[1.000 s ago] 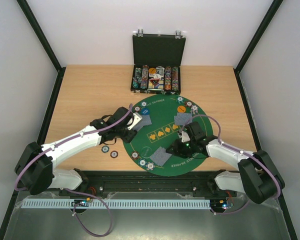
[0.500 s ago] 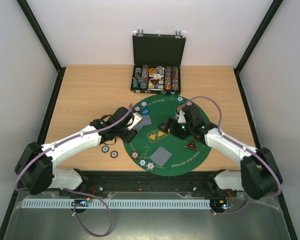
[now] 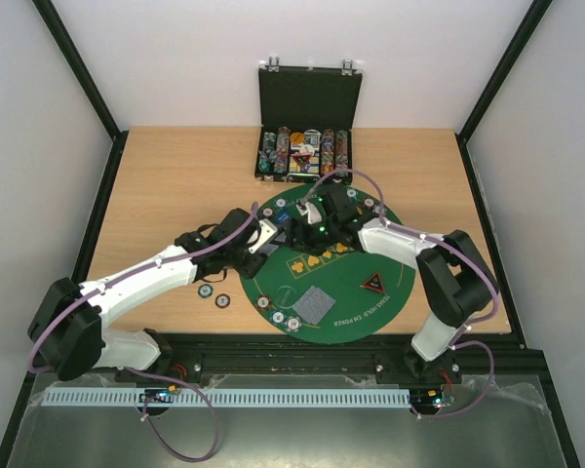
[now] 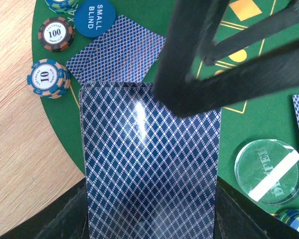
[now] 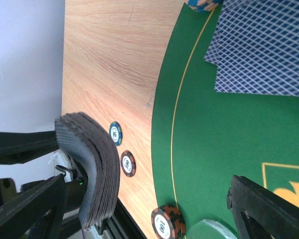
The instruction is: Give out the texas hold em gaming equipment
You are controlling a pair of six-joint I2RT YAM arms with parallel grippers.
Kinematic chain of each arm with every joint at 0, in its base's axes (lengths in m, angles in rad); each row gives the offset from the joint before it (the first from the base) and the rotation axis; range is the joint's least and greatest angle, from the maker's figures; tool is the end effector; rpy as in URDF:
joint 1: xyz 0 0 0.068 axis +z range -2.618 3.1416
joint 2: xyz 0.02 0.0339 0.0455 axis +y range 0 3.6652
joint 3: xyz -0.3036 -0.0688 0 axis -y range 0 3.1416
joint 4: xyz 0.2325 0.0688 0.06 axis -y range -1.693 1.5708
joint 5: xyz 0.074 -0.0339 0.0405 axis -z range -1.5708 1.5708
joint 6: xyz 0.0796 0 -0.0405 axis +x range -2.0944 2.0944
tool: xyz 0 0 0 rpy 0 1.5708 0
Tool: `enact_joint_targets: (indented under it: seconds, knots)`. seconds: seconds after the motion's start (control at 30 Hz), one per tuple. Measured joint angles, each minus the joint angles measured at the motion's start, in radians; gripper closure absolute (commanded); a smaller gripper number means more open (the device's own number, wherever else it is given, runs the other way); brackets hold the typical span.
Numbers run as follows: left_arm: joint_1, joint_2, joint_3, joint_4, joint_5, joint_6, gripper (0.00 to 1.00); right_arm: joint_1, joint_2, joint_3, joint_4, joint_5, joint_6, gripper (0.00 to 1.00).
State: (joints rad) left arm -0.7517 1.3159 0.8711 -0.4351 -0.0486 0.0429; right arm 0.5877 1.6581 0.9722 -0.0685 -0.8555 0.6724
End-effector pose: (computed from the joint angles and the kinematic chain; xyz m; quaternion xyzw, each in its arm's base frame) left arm 0.2050 -0.1863 0.2431 0.3564 0.8706 -0.0960 0.3254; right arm 0.2633 0.2476 0.2287 -0.1292 0.8414 0.5204 0.0675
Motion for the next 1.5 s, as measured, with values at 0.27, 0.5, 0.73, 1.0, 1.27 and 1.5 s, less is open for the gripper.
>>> enact_joint_targets:
  seconds: [0.27,0.5,0.73,1.0,1.27,1.5]
  knots:
    - [0.000,-0.001,0.000,0.000,0.000,0.000,0.42,0.054,0.114,0.109,-0.048,0.008,-0.069,0.17]
    - [0.000,-0.001,-0.001,-0.002,0.000,0.000,0.42,0.059,0.117,0.132,-0.111,0.088,-0.112,0.20]
    - [0.000,-0.001,-0.002,0.001,-0.001,0.000,0.42,0.033,0.103,0.132,-0.129,0.095,-0.123,0.20]
    - [0.000,-0.001,-0.002,0.001,-0.001,0.000,0.42,-0.017,0.079,0.132,-0.130,0.092,-0.119,0.21]
    - [0.000,-0.001,-0.002,0.001,0.000,0.000,0.42,-0.018,0.045,0.120,-0.090,-0.008,-0.095,0.60]
    - [0.000,-0.001,-0.002,0.000,-0.001,0.000,0.42,-0.018,0.024,0.118,-0.047,-0.050,-0.082,0.85]
